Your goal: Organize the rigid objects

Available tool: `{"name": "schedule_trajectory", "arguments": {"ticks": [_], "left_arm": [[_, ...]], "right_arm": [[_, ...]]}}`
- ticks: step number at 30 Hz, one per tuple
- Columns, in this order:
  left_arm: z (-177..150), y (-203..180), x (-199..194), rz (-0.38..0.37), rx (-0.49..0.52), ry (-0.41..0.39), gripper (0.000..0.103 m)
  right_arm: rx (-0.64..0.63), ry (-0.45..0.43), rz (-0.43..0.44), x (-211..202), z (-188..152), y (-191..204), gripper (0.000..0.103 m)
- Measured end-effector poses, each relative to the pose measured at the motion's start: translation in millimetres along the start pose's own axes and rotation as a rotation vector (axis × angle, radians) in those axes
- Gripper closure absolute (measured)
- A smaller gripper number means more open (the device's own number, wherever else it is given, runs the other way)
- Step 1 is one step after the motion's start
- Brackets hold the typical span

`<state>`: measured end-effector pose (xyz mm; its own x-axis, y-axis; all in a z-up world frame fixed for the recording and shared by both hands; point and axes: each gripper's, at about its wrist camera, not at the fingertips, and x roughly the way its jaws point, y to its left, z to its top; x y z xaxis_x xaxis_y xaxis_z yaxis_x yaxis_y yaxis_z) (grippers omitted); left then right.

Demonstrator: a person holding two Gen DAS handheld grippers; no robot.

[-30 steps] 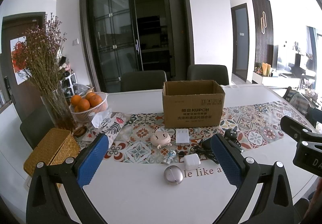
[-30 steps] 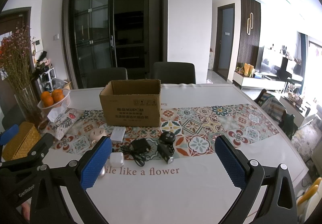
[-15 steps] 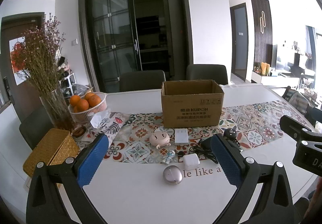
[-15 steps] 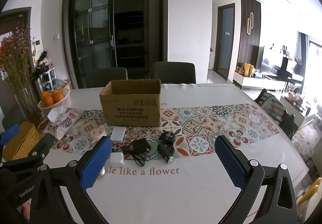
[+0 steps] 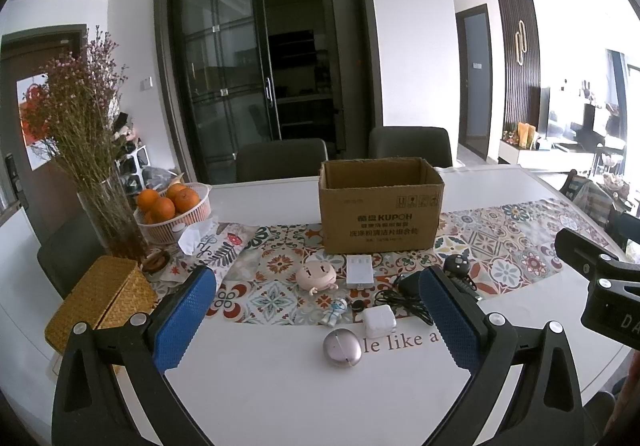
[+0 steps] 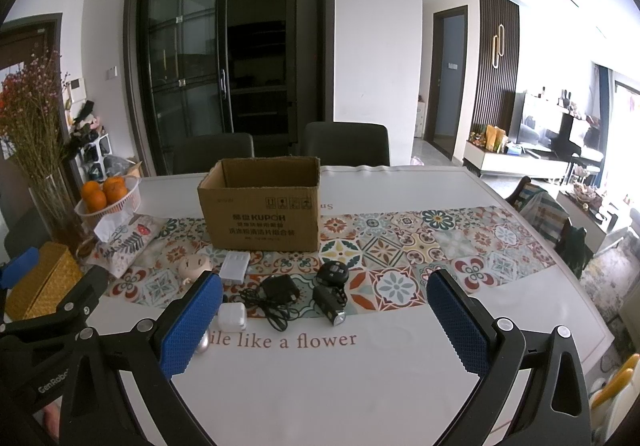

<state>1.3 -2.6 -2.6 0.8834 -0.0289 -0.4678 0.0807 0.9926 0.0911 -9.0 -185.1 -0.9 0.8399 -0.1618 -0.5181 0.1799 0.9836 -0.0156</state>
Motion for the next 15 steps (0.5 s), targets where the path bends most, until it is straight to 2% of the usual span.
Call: {"name": "schedule_trajectory", "arguments": {"ticks": [15], "left_arm": [[-0.9,-1.5,0.5,-0.002,0.002,0.003,0.000]], "right_arm": [[0.001,0.002,0.001,1.9,0.5,0.4,0.000]]}}
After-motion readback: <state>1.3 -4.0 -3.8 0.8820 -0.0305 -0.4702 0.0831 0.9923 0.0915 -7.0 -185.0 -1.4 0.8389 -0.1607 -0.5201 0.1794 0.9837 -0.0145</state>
